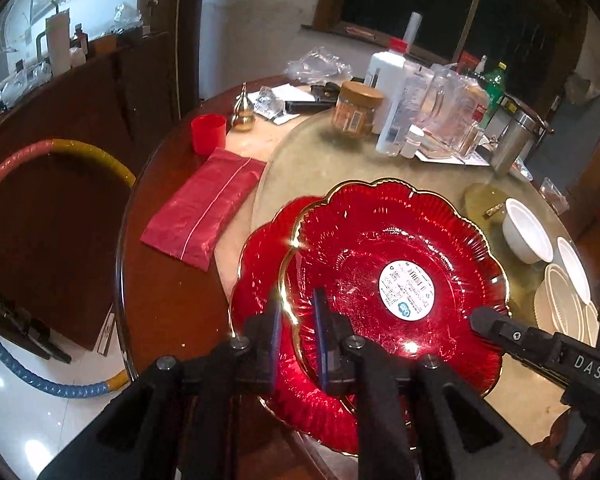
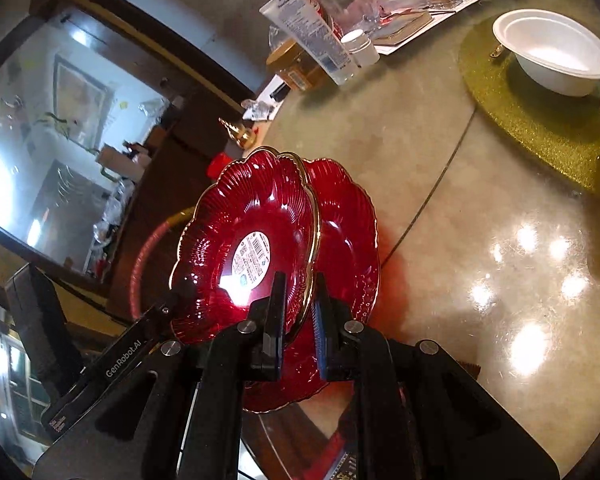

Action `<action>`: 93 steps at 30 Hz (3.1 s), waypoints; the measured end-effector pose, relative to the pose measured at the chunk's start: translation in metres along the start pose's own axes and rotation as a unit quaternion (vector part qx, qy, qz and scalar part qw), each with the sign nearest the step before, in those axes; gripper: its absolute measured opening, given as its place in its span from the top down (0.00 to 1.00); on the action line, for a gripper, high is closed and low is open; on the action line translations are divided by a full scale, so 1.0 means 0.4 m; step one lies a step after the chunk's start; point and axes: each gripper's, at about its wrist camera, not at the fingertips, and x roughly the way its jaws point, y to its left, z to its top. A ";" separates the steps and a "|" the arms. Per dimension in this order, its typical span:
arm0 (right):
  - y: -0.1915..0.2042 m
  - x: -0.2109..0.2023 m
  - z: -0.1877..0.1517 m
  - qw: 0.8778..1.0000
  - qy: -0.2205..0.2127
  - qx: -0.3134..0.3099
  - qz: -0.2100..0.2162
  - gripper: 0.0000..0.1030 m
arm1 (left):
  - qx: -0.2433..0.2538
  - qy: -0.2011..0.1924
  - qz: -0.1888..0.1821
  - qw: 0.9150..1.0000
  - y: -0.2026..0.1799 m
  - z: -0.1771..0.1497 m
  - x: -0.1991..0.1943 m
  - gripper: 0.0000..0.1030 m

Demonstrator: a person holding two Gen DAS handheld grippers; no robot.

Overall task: Organize plates and bowls
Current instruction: 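Lower the held red plate onto the other red plate and open the right tool, then move the right tool away from the stacked red plates toward the beige bowls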

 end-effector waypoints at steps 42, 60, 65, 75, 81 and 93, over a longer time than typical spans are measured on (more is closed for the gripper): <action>0.045 0.044 0.012 0.992 0.058 -0.041 -0.103 0.82 | 0.028 -0.010 0.045 0.999 -0.022 -0.007 0.014 0.46; 0.033 -0.236 -0.041 0.975 -0.200 -0.064 -0.070 0.29 | 0.019 -0.188 -0.075 0.979 -0.086 -0.022 -0.166 0.08; -0.012 -0.315 -0.103 0.955 -0.260 -0.115 -0.080 0.13 | 0.083 -0.198 -0.147 0.966 -0.184 -0.060 -0.170 0.00; -0.190 -0.408 -0.156 0.961 -0.194 -0.060 -0.185 0.13 | 0.198 -0.089 -0.170 0.961 -0.372 -0.128 -0.083 0.00; -0.260 -0.466 -0.154 0.954 -0.183 -0.043 -0.236 0.12 | 0.223 -0.071 -0.186 0.954 -0.446 -0.149 -0.068 0.00; -0.331 -0.511 -0.142 0.953 -0.187 -0.013 -0.237 0.00 | 0.243 -0.075 -0.232 0.939 -0.511 -0.139 -0.045 0.00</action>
